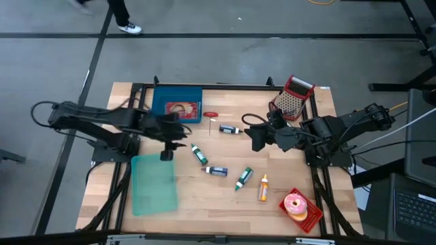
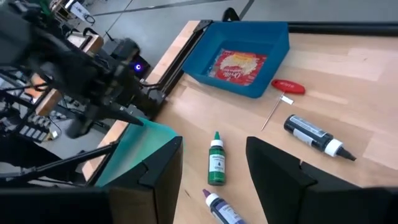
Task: Pick & Place Food Item
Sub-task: Put the left green food coloring bottle into the green bin
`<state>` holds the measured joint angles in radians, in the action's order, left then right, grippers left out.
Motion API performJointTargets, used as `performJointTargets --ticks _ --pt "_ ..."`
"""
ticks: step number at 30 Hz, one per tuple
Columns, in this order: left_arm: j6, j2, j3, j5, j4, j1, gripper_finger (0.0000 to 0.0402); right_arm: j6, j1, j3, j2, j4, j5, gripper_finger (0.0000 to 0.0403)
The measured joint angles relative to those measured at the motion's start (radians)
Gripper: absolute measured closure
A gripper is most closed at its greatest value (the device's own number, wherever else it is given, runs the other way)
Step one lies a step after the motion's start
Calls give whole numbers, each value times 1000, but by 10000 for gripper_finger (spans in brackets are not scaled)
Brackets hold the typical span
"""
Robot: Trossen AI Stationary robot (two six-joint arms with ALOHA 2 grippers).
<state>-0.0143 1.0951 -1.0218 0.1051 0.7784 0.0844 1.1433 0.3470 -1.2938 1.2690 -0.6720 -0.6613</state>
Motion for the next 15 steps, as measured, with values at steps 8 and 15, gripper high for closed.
performJointTargets --ticks 8,15 --pt "-218 221 0 -41 1 -50 249 -102 -33 0 0 0 101 222" --pt "-350 372 0 -11 -3 -72 227 -185 -64 0 0 0 162 222"
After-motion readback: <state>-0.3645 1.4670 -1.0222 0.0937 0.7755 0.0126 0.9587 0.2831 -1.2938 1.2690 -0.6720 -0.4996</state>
